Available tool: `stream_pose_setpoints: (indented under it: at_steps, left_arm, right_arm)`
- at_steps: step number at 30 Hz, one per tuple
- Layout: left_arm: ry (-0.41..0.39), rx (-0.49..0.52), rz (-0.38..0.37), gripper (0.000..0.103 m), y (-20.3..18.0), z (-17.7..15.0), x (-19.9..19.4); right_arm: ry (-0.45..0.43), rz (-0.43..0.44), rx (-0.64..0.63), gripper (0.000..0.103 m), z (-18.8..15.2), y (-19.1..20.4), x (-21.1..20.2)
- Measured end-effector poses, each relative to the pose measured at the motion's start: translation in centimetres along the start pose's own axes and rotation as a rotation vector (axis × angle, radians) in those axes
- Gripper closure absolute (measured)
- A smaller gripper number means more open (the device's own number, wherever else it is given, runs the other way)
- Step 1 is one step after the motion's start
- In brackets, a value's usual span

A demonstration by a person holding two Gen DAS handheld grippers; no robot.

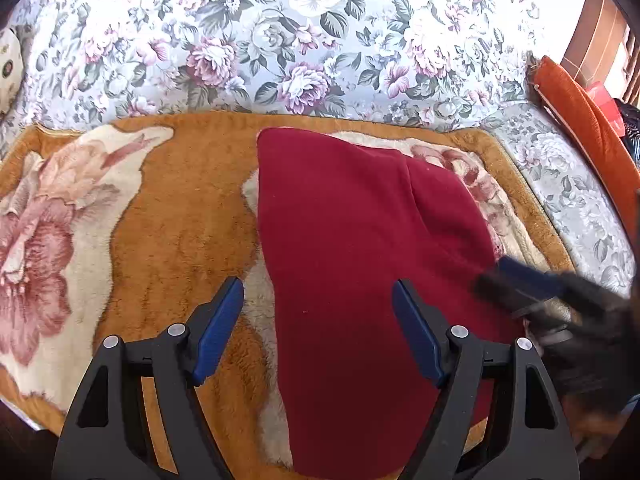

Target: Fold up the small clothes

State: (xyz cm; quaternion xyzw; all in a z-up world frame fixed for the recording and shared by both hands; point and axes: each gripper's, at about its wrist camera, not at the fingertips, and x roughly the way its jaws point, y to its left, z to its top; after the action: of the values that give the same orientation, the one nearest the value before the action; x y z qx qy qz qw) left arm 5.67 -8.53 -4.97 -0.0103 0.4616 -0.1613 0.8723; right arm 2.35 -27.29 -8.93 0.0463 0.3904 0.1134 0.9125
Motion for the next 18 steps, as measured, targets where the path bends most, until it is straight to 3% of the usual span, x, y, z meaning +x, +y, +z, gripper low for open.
stream_pose_setpoints:
  at_steps: [2,8,13,18]
  left_arm:
    - [-0.008,-0.002,0.010,0.026,-0.2,0.0,-0.4]
    - [-0.038,-0.005,0.047,0.026,-0.4,-0.3,-1.4]
    - [-0.065,-0.002,0.072,0.026,-0.8,-0.4,-2.4]
    - [-0.093,0.013,0.091,0.026,-1.4,-0.8,-3.5]
  right_arm:
    - [0.060,-0.106,-0.051,0.064,-1.0,0.3,2.0]
    - [-0.013,-0.065,0.018,0.064,-1.2,-0.3,-0.8]
    - [-0.099,-0.141,-0.003,0.064,-0.7,1.3,-4.0]
    - [-0.118,-0.176,0.018,0.062,-0.5,1.9,-5.0]
